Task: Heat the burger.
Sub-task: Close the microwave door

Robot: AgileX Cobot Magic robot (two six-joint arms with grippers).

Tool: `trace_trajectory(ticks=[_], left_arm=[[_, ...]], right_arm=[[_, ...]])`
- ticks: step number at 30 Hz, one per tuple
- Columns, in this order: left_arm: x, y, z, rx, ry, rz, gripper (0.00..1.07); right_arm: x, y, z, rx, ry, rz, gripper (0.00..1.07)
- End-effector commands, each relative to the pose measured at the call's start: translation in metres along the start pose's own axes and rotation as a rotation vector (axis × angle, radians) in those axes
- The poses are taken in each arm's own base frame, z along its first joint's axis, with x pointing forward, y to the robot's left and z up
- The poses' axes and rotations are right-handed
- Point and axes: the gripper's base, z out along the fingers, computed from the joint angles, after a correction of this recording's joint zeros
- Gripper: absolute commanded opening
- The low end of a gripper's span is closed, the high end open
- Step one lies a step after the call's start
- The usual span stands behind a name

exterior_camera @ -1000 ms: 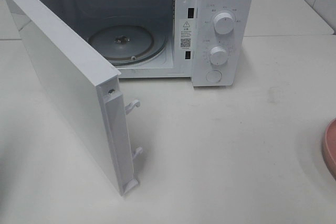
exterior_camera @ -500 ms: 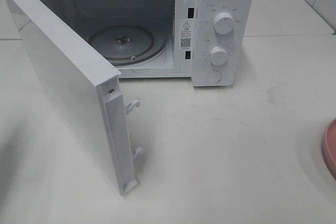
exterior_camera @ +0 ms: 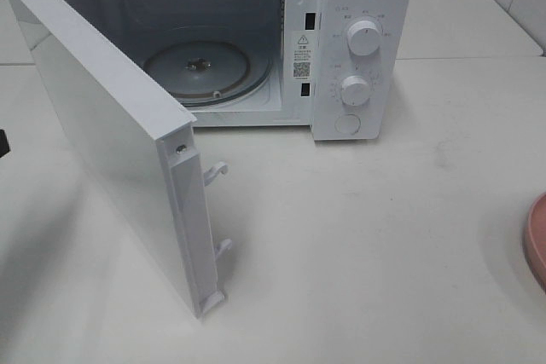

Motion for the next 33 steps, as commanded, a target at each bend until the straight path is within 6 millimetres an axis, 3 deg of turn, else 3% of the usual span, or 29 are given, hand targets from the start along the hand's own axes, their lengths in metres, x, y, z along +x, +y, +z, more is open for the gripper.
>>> trace_trajectory(ticks=[1, 13, 33], left_arm=[[-0.005, -0.009, 0.009, 0.052, -0.025, 0.005, 0.00], [-0.003, -0.047, 0.042, 0.169, -0.001, 0.023, 0.00], [-0.008, -0.097, 0.066, 0.170, -0.019, 0.010, 0.00]], right_arm=[[0.003, 0.000, -0.003, 0.002, -0.025, -0.008, 0.75], [0.003, 0.000, -0.003, 0.002, -0.025, -0.008, 0.75], [0.003, 0.000, -0.003, 0.002, -0.025, -0.008, 0.75]])
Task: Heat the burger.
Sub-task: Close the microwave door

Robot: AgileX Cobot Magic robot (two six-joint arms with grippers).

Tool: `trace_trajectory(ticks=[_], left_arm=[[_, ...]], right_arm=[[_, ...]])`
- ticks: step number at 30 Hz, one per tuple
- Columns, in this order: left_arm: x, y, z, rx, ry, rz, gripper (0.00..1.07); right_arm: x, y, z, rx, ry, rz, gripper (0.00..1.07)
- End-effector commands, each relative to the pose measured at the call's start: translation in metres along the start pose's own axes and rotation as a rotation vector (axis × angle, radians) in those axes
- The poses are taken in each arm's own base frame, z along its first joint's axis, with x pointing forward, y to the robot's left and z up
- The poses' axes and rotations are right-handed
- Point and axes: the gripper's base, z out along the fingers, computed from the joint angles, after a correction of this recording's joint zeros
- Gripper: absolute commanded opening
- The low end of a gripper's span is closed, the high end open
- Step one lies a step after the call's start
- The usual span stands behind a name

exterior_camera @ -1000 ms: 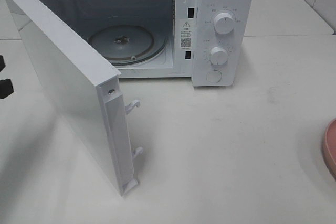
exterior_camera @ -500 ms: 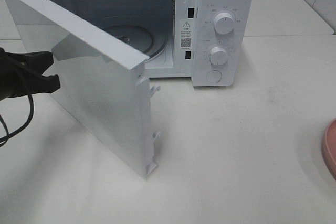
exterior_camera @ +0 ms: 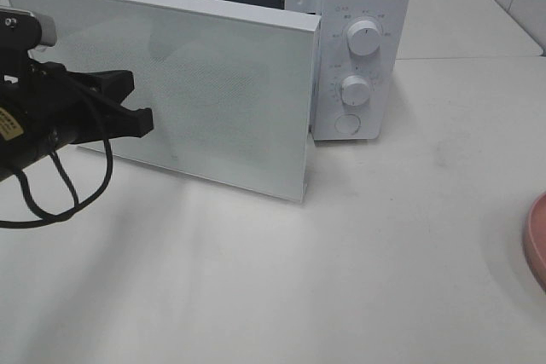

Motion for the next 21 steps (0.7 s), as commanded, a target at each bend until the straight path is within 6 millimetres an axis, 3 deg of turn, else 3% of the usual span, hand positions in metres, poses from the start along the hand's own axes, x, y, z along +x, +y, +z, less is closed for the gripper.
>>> trace_trajectory(ticks=[1, 21], left_arm=[[-0.005, -0.011, 0.007, -0.017, -0.023, -0.011, 0.00], [-0.013, -0.068, 0.057, -0.048, -0.002, -0.007, 0.00]], right_arm=[[0.003, 0.000, -0.003, 0.002, -0.025, -0.008, 0.75], [0.003, 0.000, -0.003, 0.002, -0.025, -0.006, 0.75]])
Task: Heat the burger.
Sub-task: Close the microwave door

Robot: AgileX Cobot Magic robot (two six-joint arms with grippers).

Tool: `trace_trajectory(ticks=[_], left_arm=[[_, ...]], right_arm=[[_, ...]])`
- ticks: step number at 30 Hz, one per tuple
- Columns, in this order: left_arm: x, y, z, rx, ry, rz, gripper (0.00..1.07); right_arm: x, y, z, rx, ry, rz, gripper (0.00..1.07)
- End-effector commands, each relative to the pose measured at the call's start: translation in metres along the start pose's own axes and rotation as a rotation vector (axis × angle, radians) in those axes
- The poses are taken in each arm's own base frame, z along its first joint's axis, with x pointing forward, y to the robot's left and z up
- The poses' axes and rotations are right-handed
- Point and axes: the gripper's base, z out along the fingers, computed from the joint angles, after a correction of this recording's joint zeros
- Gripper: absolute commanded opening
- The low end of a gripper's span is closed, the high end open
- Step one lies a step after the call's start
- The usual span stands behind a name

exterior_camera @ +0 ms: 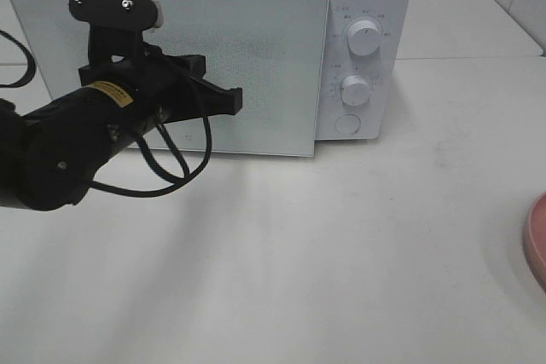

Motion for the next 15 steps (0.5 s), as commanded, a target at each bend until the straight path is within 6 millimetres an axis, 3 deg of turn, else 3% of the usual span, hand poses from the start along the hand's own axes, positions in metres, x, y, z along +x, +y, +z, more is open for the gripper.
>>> trace_trajectory(ticks=[1, 15], left_arm=[[-0.005, -0.010, 0.012, -0.031, 0.007, -0.020, 0.00], [-0.019, -0.029, 0.051, -0.042, 0.008, -0.026, 0.00]], right_arm=[[0.003, 0.000, -0.003, 0.002, -0.025, -0.006, 0.75], [0.003, 0.000, -0.003, 0.002, -0.025, -0.006, 0.75]])
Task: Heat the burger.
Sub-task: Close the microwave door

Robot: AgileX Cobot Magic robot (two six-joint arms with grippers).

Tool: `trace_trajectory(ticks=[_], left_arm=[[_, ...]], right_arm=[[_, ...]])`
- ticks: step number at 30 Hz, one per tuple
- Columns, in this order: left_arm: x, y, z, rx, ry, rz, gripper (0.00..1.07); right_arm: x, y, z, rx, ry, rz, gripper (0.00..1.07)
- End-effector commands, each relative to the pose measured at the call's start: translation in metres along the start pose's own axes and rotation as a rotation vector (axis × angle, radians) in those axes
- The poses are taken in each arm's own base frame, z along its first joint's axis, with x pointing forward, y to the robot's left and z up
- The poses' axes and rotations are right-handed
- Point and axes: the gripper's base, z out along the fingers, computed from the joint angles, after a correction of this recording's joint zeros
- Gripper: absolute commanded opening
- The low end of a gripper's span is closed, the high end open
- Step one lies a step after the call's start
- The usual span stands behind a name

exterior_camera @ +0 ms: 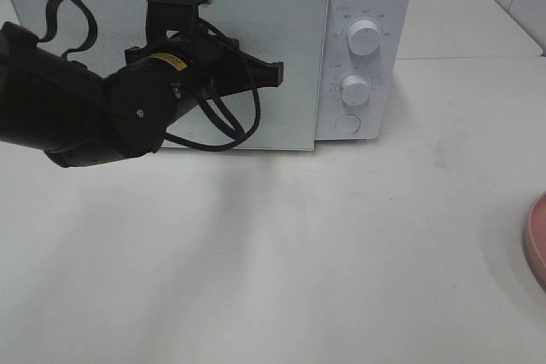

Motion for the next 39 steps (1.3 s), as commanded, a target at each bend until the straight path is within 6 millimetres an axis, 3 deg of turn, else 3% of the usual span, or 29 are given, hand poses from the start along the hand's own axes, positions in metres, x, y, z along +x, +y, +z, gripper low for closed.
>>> trace_trajectory(ticks=[1, 13, 20, 26, 39], left_arm=[[-0.007, -0.002, 0.006, -0.007, -0.024, -0.007, 0.00], [-0.012, -0.010, 0.036, -0.036, -0.003, -0.016, 0.00], [-0.011, -0.011, 0.037, -0.037, -0.007, -0.014, 0.00], [-0.025, 0.004, 0.047, -0.072, -0.040, -0.040, 0.00], [-0.026, -0.007, 0.039, 0.055, 0.116, -0.009, 0.00]], right_arm=[[0.003, 0.000, -0.003, 0.002, -0.025, -0.006, 0.75], [0.003, 0.000, -0.003, 0.002, -0.025, -0.006, 0.75], [0.003, 0.000, -0.003, 0.002, -0.025, -0.006, 0.75], [0.003, 0.000, -0.003, 0.002, -0.025, -0.006, 0.75], [0.003, 0.000, -0.003, 0.002, -0.025, -0.006, 0.75]])
